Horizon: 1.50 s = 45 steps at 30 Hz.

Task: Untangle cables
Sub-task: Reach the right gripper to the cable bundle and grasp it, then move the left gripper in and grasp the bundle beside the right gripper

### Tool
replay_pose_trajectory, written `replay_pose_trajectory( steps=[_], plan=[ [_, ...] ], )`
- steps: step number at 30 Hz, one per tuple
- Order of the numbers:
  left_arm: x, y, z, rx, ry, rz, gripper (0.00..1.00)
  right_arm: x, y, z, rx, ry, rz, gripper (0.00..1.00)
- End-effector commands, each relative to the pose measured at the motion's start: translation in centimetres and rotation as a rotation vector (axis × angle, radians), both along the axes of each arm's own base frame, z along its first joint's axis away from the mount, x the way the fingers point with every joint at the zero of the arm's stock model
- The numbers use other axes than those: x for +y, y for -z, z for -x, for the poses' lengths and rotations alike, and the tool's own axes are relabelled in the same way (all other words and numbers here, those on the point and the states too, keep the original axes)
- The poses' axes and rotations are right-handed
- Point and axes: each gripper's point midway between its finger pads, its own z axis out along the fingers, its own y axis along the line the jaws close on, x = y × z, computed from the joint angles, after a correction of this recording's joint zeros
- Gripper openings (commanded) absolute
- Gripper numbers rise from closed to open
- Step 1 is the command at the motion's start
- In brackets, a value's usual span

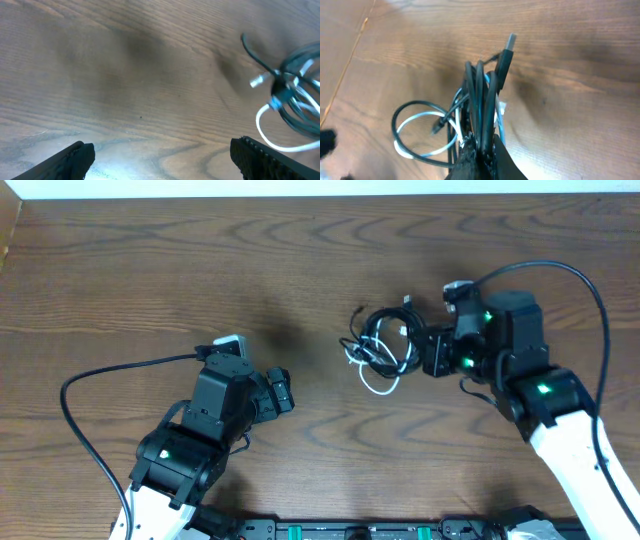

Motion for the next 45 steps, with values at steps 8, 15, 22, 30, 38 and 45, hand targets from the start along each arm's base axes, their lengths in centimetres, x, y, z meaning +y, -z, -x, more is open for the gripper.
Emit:
replay_pose_trajectory(
  steps=[8,15,22,30,38,45],
  plan=[
    [0.1,-0.9,-0.3,-0.023,-0.013,0.000,0.93,1.5,-5.4,6.1,-0.235,-0.304,-0.015,0.01],
    [0.1,-0.9,-0.3,-0.023,-0.013,0.000,0.93,1.7,-5.5,6.5,-0.242,-0.327,-0.018,0.01],
    [0.1,-0.9,-0.3,-0.023,-0.014,0.000,0.93,1.7,-5.7,6.3,-0.248,-0.323,-0.024,0.01],
    [-0.8,-1.9,-1.2,-0.061,-0.024,0.077,0.93,1.7,-5.5,6.1,-0.199,-0.282,-0.050,0.01],
    [-6.3,-4.5,-0.3,0.024,0.032,0.473,0.93,0.6,-3.7,4.5,-0.076,-0.131,-0.045,0.01],
    [-8.9,-4.1,1.1,0.289,-0.091,0.734,0.77,-0.1,-3.0,3.3,-0.085,-0.078,0.000,0.01]
  ],
)
